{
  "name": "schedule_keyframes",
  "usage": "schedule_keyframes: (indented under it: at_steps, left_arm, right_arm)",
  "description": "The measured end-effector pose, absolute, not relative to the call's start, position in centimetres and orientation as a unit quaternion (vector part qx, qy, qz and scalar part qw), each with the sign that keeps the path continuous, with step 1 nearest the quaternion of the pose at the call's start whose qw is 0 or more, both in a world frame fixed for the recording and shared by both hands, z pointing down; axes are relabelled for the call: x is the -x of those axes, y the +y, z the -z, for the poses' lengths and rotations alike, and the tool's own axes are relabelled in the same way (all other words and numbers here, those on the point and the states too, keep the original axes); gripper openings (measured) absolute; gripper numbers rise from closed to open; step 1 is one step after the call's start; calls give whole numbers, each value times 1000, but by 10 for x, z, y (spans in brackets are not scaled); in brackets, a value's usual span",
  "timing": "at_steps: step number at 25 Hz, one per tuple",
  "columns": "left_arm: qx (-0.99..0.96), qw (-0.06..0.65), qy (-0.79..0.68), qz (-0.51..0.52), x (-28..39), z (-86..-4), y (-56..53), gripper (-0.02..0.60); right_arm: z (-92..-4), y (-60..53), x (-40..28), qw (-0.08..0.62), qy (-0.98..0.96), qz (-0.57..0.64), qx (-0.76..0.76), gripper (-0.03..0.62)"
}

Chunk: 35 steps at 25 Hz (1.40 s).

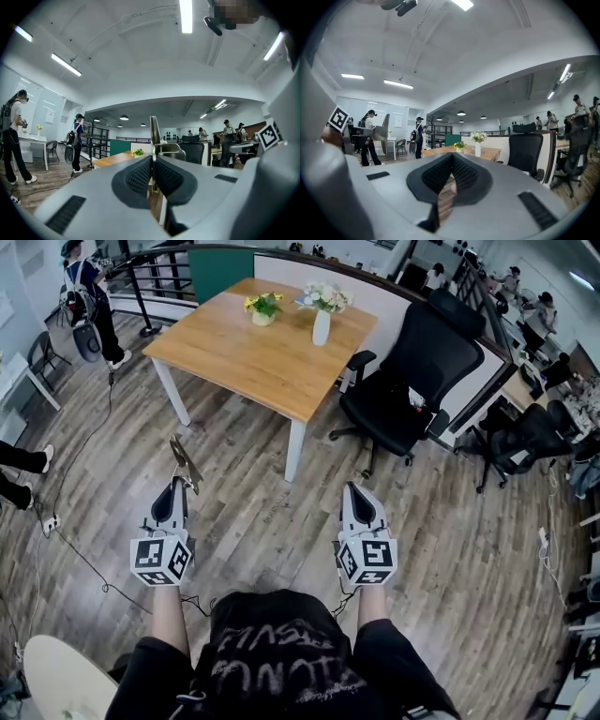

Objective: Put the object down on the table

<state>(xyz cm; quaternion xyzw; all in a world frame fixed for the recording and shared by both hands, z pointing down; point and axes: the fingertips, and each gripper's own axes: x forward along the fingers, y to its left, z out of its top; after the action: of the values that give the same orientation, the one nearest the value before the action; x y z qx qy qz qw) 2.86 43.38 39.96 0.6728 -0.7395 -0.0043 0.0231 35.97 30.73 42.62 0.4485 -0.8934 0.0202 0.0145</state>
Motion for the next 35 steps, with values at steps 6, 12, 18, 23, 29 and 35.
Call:
schedule_keyframes:
  at_steps: [6, 12, 18, 23, 29, 35]
  left_arm:
    - [-676, 27, -737, -1, -18, -406, 388, 14]
    - [-685, 25, -728, -11, 13, -412, 335, 14]
    - [-693, 32, -720, -22, 76, -411, 263, 14]
    - [-704, 36, -709, -36, 132, -413, 197, 14]
    - [-721, 37, -690, -45, 186, -414, 128, 14]
    - [-734, 41, -676, -48, 212, -419, 85, 14]
  right_arm:
    - [-433, 265, -353, 15, -888, -27, -458, 5]
    - [-436, 213, -317, 16, -886, -28, -463, 5]
    - [-431, 146, -257, 21, -881, -33, -472, 5]
    - [-432, 86, -201, 25, -874, -39, -483, 5]
    - [-432, 31, -140, 23, -866, -45, -497, 5]
    - [-433, -7, -111, 30, -861, -47, -506, 5]
